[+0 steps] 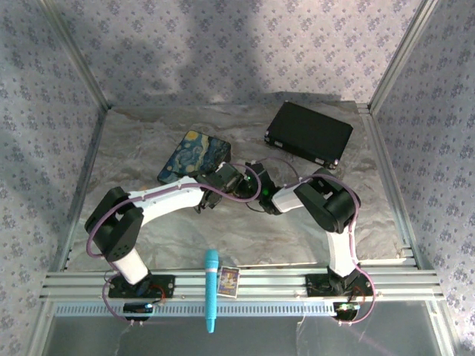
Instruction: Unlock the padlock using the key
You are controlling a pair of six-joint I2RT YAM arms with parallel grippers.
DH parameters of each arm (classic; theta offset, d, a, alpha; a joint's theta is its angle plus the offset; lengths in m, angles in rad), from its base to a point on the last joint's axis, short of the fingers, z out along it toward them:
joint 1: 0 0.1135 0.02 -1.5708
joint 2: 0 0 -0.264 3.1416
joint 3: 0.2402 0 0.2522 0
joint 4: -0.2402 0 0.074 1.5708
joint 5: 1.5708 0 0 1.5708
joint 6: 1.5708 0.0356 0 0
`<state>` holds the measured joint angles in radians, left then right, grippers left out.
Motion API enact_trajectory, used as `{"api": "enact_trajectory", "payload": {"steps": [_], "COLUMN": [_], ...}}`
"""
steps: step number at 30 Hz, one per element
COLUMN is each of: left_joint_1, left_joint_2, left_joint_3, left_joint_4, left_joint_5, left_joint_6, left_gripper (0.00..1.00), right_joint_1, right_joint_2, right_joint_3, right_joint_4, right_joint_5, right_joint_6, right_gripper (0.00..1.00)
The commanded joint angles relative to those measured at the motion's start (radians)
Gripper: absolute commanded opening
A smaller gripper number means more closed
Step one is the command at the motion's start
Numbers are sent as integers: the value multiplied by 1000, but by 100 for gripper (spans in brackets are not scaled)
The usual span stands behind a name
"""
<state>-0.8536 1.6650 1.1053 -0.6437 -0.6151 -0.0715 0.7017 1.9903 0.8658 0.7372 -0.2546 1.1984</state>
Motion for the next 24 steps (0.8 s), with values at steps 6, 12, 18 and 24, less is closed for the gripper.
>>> {"api": "enact_trajectory", "payload": {"steps": [6,12,18,24], "left_joint_1": [0,-18,-28,-26], "left_joint_2": [47,26,27,11], "left_joint_3": [-53,-58,-71,-100], "left_joint_4": [-122,-81,-66,-54], "left_joint_5": [92,104,107,117], "left_joint_6": [-32,-34,-31,-38], "left_gripper": [43,42,42,42], "right_joint_1": [-60,-82,-28,-82], "right_joint_2": [0,45,117,120], "right_joint_3": [6,19,118,54], "right_joint_4": [-127,-45,-73,-63], "right_joint_5": [58,17,-4,-10], "right_joint_6": [-19,75,127,113], "right_gripper": [0,0,0,0]}}
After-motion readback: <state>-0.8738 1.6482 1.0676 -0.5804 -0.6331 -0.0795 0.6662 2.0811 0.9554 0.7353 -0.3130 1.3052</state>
